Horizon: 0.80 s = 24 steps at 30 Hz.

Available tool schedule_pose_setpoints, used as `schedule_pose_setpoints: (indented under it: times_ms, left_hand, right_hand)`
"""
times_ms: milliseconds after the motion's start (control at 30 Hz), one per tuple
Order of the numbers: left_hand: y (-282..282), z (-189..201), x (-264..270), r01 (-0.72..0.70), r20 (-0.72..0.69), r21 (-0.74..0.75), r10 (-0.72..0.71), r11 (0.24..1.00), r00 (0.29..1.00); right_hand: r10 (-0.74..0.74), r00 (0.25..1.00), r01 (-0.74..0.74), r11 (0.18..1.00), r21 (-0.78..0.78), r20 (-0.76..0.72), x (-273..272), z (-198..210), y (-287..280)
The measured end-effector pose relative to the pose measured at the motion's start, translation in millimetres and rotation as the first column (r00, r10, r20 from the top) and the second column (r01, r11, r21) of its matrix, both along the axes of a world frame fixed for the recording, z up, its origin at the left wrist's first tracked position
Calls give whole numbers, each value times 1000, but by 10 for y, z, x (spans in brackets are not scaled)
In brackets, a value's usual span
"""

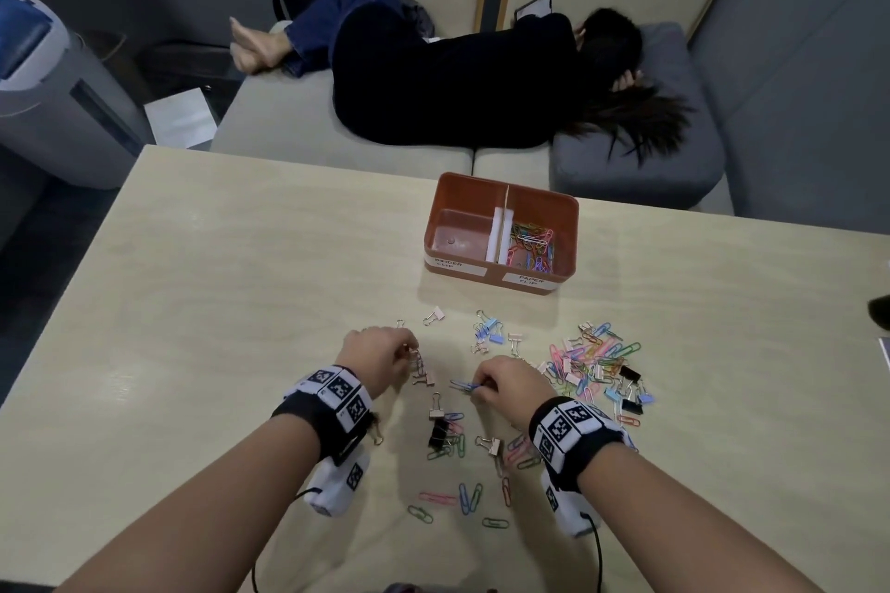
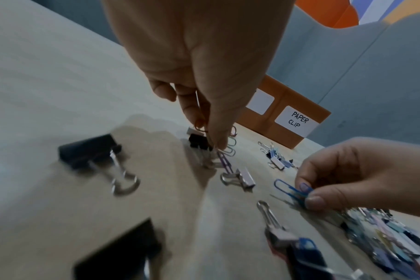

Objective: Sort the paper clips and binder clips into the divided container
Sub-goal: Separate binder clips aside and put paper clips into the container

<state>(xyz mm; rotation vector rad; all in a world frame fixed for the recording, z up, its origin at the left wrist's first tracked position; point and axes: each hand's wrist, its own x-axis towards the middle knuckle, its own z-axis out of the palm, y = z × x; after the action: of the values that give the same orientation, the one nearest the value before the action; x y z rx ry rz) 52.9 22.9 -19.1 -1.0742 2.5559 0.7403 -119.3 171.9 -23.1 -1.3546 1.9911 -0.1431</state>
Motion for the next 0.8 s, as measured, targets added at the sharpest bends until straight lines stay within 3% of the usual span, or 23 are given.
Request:
schedule_pose_setpoints:
  times_ms: [267, 800]
  left_hand:
    - [-203, 14, -320, 313, 219, 0, -305, 950, 927]
    - [-147, 8, -379, 474, 371, -90, -412, 876, 832]
  right_hand:
    - [50, 997, -49, 999, 12, -50, -79, 20, -109]
    - [5, 1000, -5, 1000, -31, -7, -113, 45, -57]
